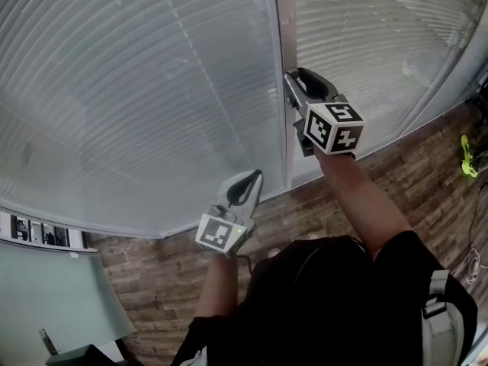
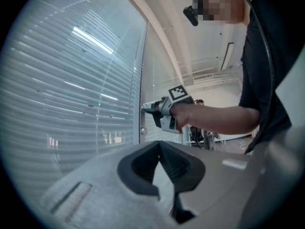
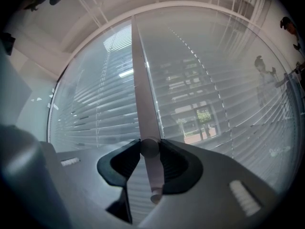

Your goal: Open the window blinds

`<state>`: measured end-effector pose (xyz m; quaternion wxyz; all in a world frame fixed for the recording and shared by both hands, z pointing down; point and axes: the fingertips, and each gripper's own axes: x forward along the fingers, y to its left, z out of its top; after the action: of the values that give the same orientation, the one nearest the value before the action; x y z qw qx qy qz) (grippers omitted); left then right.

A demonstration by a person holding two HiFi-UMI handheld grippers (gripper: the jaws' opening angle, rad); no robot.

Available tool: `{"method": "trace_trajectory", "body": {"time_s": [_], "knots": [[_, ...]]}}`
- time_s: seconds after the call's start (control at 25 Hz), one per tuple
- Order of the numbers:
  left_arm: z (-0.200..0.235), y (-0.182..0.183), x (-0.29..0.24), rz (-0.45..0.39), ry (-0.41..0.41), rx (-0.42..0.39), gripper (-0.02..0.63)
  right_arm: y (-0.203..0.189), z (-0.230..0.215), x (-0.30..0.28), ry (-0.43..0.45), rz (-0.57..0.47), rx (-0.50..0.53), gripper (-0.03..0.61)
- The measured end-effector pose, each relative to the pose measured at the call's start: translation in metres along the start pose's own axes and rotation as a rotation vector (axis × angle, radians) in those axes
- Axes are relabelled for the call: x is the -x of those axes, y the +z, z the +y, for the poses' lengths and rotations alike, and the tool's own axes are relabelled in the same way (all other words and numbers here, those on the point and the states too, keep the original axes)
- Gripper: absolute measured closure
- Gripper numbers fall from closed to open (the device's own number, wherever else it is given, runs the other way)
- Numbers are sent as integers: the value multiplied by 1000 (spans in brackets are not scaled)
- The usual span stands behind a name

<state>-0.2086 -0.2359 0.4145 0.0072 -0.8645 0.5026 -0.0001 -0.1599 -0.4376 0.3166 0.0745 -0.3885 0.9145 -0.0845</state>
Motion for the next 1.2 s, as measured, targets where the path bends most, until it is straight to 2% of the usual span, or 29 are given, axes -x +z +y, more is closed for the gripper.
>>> {"method": "trace_trajectory", "body": {"time_s": [0.32, 0.48, 0.8, 0.92, 1.2], "knots": [[-5, 6, -5, -1, -13, 0, 609, 3, 3, 4, 41, 4, 21, 439], [-6, 5, -10, -1, -22, 2, 609, 5, 1, 6, 66, -4, 37, 392], [-13, 4, -24, -7, -51, 7, 609, 3, 2, 11, 137, 34, 167, 333], [-13, 4, -27, -25, -56, -7, 610, 6, 5, 13, 148, 45, 306, 333], [-13, 3, -28, -22, -52, 0, 609, 14, 31, 15, 162, 104, 841, 334]]}}
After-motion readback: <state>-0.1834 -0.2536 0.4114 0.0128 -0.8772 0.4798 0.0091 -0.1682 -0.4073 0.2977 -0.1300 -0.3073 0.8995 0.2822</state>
